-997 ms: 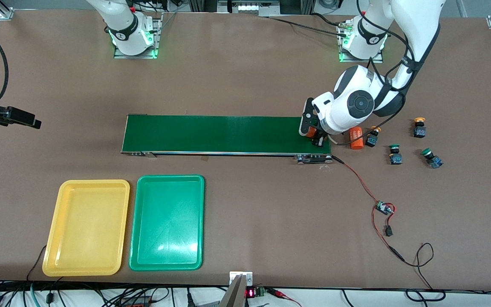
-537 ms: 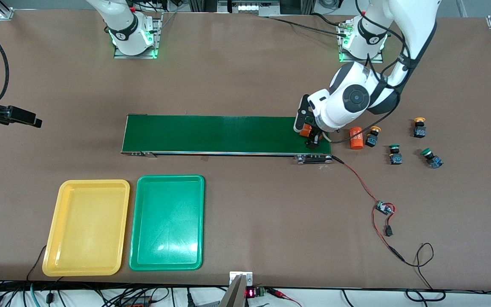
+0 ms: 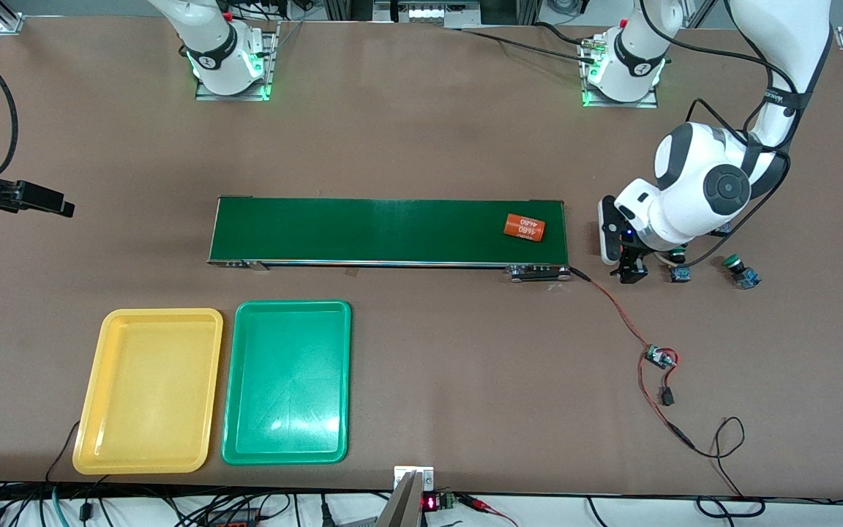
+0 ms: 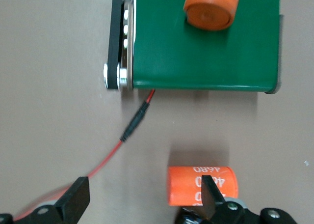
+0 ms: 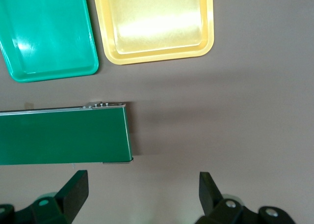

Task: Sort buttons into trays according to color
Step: 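Grasp the second orange cylinder with the left gripper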

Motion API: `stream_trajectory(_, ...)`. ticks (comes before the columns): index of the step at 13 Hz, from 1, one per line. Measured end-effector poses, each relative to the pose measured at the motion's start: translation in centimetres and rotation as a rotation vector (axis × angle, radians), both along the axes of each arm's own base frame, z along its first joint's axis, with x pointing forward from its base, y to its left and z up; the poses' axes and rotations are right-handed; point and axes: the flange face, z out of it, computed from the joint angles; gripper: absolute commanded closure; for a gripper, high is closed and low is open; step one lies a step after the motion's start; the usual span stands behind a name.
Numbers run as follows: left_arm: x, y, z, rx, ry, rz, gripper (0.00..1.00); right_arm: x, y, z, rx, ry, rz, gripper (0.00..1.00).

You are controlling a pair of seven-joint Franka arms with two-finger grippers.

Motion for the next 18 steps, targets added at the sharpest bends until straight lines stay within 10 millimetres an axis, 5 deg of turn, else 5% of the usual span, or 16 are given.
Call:
stream_trajectory(7, -0.3, -0.1, -0.2, 0.066, 0.077, 0.663, 0.0, -1.7, 0.1, -1.2, 0.005, 0.015, 0.005, 0.0)
stream_trajectory(12, -1.2, -0.1, -1.6, 0.135, 0.153, 1.147, 0.0, -5.9, 0.9, -3.0, 0.003, -0.042, 0.005, 0.0)
stream_trajectory(18, -2.4, 1.9, -4.5, 0.194, 0.214, 1.287, 0.0, -8.5, 5.5, -4.4, -0.017, -0.107, 0.014, 0.0)
